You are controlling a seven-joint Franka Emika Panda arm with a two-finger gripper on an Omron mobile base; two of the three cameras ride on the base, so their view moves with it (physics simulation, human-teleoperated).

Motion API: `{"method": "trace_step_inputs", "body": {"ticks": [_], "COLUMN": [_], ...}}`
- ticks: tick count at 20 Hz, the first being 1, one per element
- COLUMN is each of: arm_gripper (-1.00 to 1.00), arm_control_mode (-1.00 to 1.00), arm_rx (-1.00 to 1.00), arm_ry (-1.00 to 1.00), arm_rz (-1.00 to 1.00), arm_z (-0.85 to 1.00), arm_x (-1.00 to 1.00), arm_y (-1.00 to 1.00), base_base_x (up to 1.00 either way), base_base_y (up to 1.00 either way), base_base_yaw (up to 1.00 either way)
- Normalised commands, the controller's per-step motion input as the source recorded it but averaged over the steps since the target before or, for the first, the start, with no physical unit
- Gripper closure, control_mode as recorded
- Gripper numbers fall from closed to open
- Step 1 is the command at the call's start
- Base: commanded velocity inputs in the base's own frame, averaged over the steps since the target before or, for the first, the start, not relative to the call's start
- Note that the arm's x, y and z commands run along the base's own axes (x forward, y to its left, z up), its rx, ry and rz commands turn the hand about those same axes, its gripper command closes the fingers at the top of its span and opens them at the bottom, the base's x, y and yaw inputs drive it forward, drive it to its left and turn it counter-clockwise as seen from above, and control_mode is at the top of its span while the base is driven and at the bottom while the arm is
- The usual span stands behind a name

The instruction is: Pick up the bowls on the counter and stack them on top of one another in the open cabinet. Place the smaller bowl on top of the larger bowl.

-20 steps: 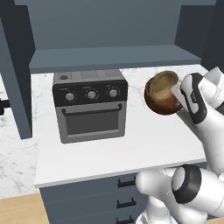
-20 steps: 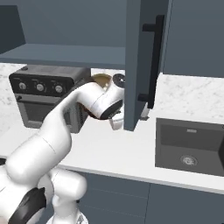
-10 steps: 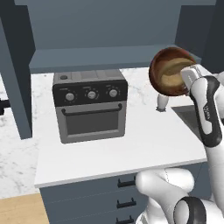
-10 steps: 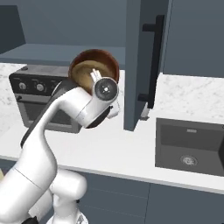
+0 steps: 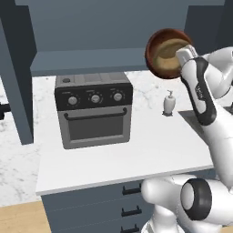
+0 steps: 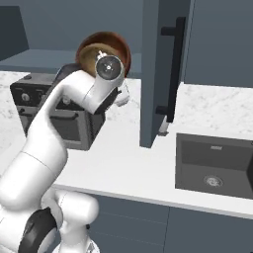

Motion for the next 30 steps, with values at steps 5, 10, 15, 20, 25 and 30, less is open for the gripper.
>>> {"method": "trace_step_inputs", "body": {"ticks": [5,10,15,20,25,30], "arm_gripper": [1.00,1.00,1.00,1.00,-1.00,-1.00], "arm_control_mode": [-1.00,-1.00,-1.00,-1.00,-1.00,-1.00], "arm_rx": [-0.08,-0.03,0.00,0.00,0.00,0.00], "arm_ry": [0.47,0.19,-0.03,-0.12,-0.03,-0.11], "arm_rz": [0.00,-0.02,-0.10,-0.13,-0.08,0.00], "arm_z": [0.43,0.52,0.11,-0.05,-0.11,-0.36], "arm_x": [1.00,0.99,0.74,0.75,0.41,-0.42], "arm_y": [0.20,0.08,0.03,0.00,0.00,0.00], "base_base_x": [0.00,0.00,0.00,0.00,0.00,0.00], "base_base_y": [0.00,0.00,0.00,0.00,0.00,0.00], "base_base_yaw": [0.00,0.00,0.00,0.00,0.00,0.00]}}
